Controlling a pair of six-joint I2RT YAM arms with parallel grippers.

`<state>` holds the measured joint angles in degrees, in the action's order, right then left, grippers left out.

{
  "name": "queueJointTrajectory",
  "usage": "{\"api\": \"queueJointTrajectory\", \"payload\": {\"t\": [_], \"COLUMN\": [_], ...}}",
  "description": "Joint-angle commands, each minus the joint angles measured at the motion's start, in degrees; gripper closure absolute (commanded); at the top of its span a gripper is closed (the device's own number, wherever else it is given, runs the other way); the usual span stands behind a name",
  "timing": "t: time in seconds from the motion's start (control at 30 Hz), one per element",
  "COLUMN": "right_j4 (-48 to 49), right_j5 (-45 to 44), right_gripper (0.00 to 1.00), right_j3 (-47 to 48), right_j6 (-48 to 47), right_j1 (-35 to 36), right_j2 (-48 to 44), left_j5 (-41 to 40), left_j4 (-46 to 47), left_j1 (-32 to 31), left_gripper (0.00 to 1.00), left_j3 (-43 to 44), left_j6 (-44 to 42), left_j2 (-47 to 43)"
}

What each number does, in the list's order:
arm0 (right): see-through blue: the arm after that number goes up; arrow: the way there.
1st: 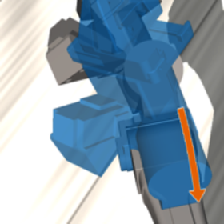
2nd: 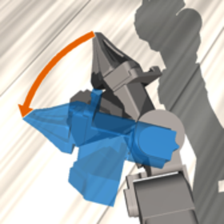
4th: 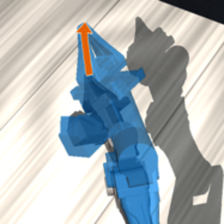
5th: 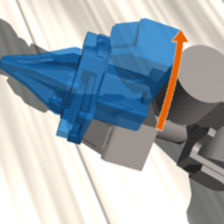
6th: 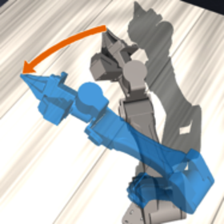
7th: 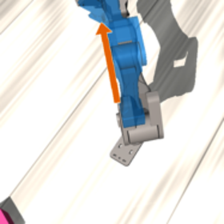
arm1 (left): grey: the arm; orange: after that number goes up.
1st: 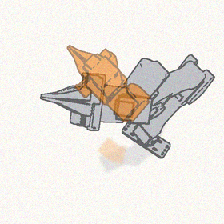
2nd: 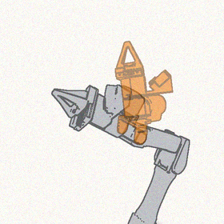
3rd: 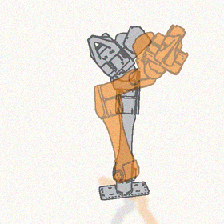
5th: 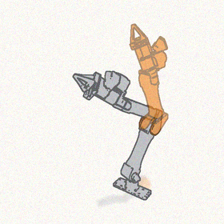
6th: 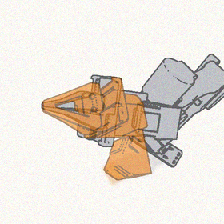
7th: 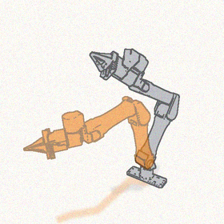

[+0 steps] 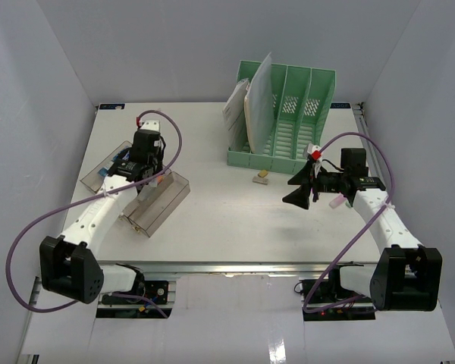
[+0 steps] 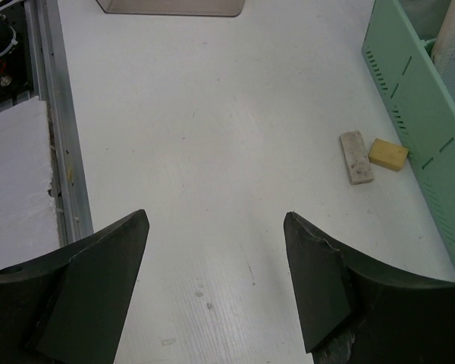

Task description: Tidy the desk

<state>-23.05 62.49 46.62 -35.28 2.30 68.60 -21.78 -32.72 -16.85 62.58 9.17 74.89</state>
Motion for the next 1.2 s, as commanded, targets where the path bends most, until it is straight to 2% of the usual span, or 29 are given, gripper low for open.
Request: {"api": "queueJointTrajectory", "payload": {"t": [0.0,0.23,0.33,0.43,0.53,0.7,0.83,0.97,1.07,1.17], "right_j4": [-0.6,-0.7,-0.8,-0.8,-0.9,-1.3,-0.8,0.4,-1.8,-2.2], "right_j5": [3.0,3.4,3.6,3.3,2.2,-2.5,-13.7,-30.3,-32.1,-36.4], "right_gripper": [0.22,0.22,0.22,0.22,0.22,0.22,0.22,0.17,0.17,0.17], "right_j3": [-0.4,-0.7,-0.8,-0.9,-0.9,-0.7,0.4,2.2,3.0,2.6], "right_j6": [-1.0,-1.1,-1.2,-1.5,-1.9,-2.9,-0.2,10.0,16.2,21.5], "right_j1": [-1.1,-1.9,-3.7,-4.0,-4.2,-4.5,-4.6,-7.9,-13.1,-17.8], "right_j2": [-0.1,0.4,0.6,0.7,0.9,0.4,-0.6,0.7,2.1,2.4], "left_j5": [-3.7,-4.0,-4.3,-4.4,-4.0,-1.4,8.5,19.5,29.0,34.9], "left_j4": [-1.7,2.1,2.4,2.4,2.6,2.5,2.8,8.8,15.6,20.9], "left_j1": [2.5,4.4,4.5,4.5,4.5,4.5,4.5,4.5,4.5,4.6], "left_gripper": [0.76,0.74,0.64,0.34,0.18,0.12,0.03,0.02,0.02,0.02], "left_j3": [3.2,3.3,3.8,3.9,3.7,2.8,1.4,-4.8,-13.1,-20.6], "left_j6": [-5.6,-7.6,-7.6,-7.4,-7.2,-6.1,-4.4,-1.9,0.8,3.4], "left_j2": [5.3,12.1,14.8,15.6,15.4,13.2,6.8,-3.5,-12.7,-19.6]}}
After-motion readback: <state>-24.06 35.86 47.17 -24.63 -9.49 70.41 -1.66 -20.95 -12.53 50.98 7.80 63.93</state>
